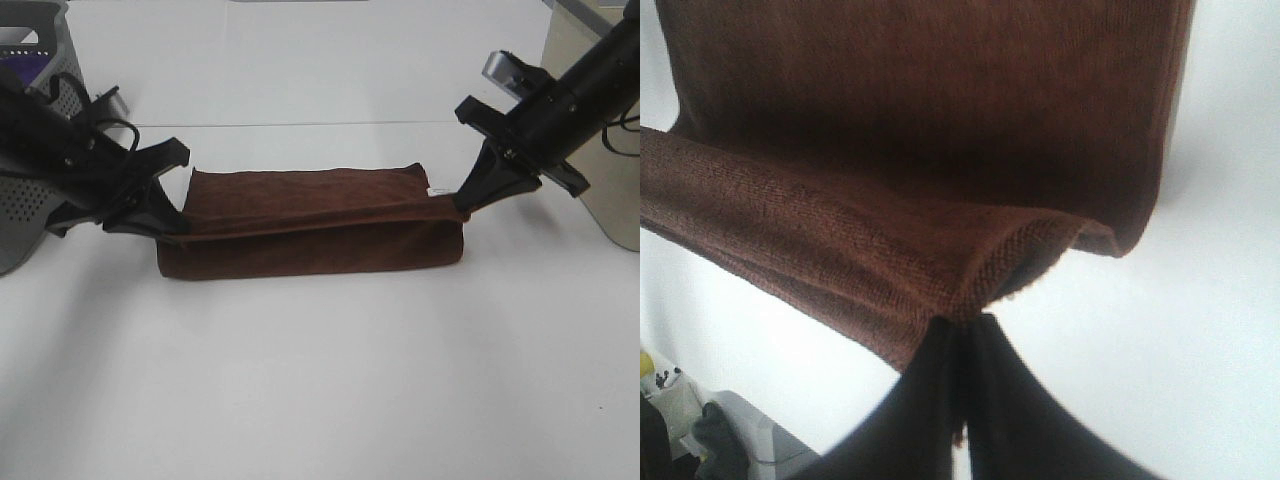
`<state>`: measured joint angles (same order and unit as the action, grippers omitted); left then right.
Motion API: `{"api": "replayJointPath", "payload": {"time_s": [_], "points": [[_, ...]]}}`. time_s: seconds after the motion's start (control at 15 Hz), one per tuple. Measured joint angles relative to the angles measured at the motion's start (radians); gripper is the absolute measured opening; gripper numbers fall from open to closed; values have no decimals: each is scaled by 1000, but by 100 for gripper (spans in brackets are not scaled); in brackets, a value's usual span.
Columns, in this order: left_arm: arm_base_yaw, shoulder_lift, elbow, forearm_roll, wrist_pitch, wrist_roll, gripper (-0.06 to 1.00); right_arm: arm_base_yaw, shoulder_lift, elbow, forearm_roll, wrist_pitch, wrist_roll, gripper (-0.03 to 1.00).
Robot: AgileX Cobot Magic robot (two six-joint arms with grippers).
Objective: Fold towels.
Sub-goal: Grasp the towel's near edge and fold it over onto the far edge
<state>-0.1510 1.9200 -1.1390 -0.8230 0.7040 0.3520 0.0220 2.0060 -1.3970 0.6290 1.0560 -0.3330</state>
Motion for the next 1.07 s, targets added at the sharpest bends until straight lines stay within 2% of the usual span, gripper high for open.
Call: {"api": "replayJointPath", "payload": {"time_s": [0.13,0.47,0.67,0.93,1.0,1.07], "points": [[0,9,-74,12,-44,-5,1,1,80,-189,-11,38,14,2],[0,176,-296,61,-90,-6,1,31,244,-453,-59,23,15,2],[0,249,-386,70,-137,-6,1,34,320,-494,-61,-52,15,2],[-1,323,-416,62,-174,-6,2,36,363,-499,-47,-129,15,3],[-3,325,-416,64,-188,-6,5,36,369,-499,-48,-140,15,7],[-3,325,-416,83,-211,-6,11,33,372,-499,-79,-162,18,14]]}}
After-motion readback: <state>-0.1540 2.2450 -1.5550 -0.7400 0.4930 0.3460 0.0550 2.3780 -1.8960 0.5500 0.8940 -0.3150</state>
